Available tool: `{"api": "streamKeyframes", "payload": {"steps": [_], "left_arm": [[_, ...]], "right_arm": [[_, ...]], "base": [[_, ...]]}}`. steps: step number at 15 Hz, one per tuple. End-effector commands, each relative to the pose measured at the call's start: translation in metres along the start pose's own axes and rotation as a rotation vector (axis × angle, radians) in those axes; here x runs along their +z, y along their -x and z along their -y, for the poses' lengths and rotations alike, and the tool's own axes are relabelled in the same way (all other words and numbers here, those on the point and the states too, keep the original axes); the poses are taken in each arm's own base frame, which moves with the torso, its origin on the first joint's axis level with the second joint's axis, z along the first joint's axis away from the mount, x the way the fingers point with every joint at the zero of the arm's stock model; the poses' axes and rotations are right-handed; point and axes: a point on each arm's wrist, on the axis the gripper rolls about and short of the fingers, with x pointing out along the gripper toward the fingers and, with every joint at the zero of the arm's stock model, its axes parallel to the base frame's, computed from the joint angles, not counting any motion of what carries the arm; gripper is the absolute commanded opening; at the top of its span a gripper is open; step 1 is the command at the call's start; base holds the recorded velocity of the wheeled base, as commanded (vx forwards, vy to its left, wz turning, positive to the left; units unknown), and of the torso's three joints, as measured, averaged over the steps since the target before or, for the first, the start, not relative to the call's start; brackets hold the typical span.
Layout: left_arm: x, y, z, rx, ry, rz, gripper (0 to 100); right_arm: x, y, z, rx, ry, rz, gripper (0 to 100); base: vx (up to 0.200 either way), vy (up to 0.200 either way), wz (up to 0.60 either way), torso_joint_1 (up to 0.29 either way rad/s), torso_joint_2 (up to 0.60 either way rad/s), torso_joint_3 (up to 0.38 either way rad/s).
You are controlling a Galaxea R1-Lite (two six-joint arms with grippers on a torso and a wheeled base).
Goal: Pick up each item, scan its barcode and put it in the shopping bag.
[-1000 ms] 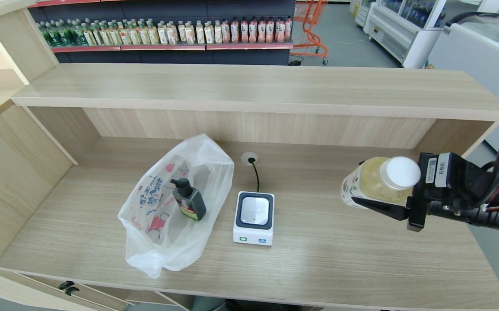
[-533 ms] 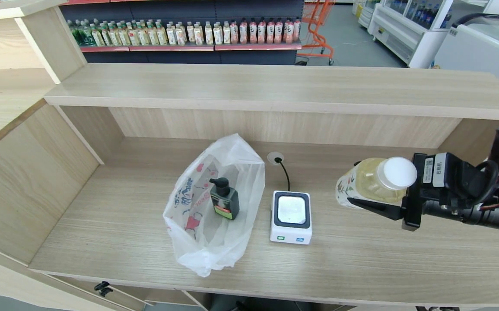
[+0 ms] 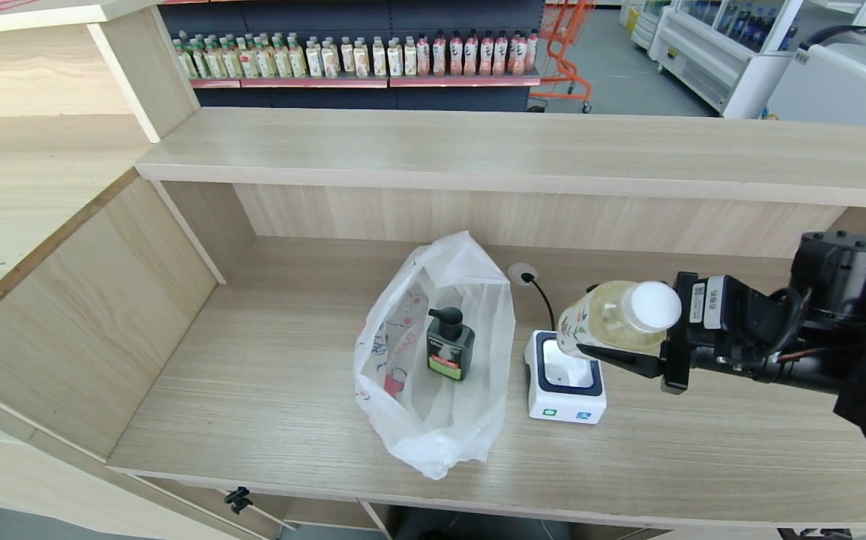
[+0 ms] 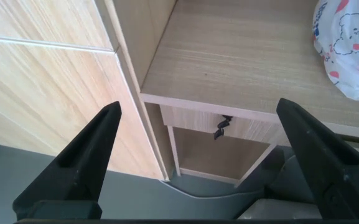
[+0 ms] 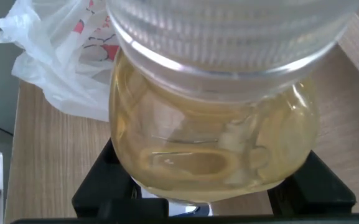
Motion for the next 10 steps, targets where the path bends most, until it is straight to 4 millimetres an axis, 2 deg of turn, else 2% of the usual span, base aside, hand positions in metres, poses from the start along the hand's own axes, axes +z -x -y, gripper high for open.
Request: {"api": "streamKeyframes", "payload": {"steps": [1,10], "left_arm": [[0.0,0.0,0.0,-0.001,0.0,0.0,100],[0.0,0.0,0.0,-0.001,0.0,0.0,100]], "right_arm": [[-0.021,-0.015,0.0,0.013,-0.019,-0.012,0],[-0.064,-0.035,-0.01,0.003,-0.004,-0.015,0]], "base": [[0.0,0.0,0.0,0.0,0.0,0.0],[0.0,0.0,0.0,0.0,0.0,0.0]]}}
